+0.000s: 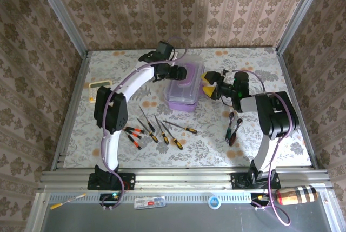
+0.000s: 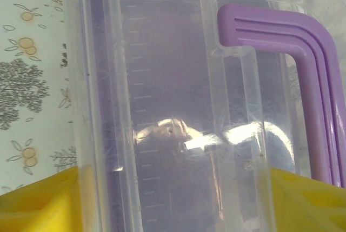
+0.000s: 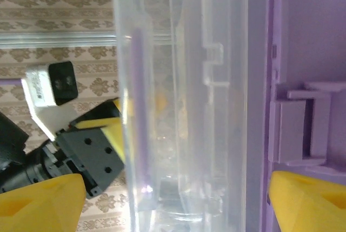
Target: Pack the tool kit
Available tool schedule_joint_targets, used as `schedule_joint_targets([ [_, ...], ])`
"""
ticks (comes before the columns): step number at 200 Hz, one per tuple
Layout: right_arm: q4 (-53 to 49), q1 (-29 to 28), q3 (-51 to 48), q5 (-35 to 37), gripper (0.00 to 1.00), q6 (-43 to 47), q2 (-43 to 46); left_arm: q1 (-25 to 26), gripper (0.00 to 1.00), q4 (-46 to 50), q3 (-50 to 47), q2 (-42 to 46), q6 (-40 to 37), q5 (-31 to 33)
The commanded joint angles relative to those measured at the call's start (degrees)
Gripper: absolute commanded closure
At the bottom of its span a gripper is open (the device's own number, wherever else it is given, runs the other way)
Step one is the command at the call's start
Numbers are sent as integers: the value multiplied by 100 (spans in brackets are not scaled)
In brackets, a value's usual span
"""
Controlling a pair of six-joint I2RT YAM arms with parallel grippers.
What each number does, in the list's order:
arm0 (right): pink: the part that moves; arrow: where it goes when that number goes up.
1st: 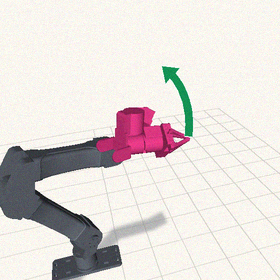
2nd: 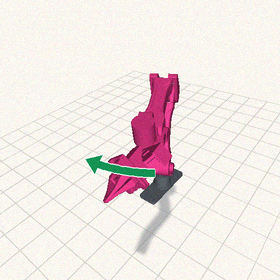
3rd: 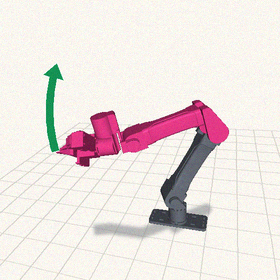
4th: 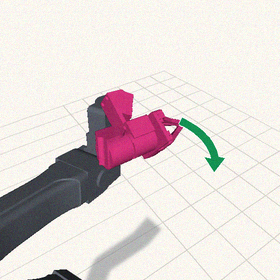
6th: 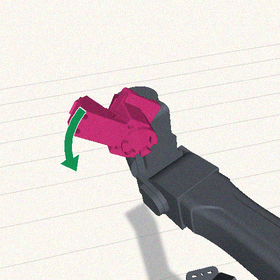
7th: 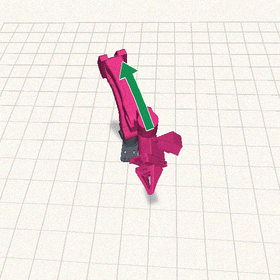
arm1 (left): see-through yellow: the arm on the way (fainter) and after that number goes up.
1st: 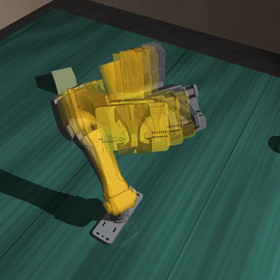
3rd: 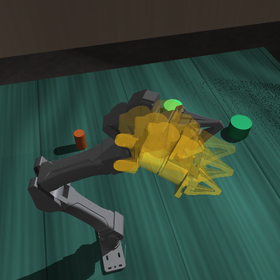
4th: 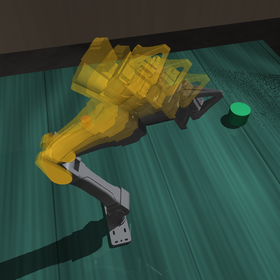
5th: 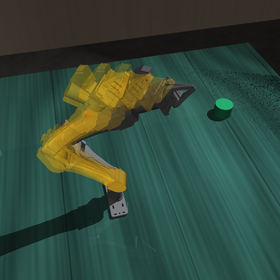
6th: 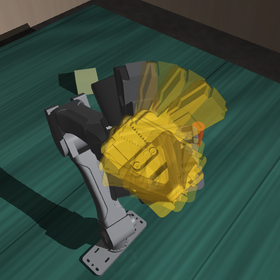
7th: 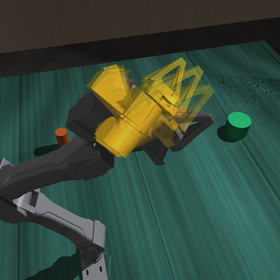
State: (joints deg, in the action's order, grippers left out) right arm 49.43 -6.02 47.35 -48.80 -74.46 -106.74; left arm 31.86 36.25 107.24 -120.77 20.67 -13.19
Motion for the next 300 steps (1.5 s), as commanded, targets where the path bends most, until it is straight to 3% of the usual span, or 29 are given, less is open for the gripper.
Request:
schedule_joint_targets([
  [1,-382,-73,234,-116,10,370,272,-19,54,179,-343,-131,661,-810],
  [110,-1085,-230,591,-104,11,679,610,-39,53,-355,-640,143,1089,-1120],
  [146,-1869,-232,696,-26,11,1148,837,-57,52,-392,-743,321,1104,-1063],
  [185,-1865,-226,696,-112,11,1145,893,-66,52,-470,-764,366,1176,-1142],
  [300,-3614,-75,816,142,10,2181,1586,-66,52,-582,-800,485,1255,-1182],
])
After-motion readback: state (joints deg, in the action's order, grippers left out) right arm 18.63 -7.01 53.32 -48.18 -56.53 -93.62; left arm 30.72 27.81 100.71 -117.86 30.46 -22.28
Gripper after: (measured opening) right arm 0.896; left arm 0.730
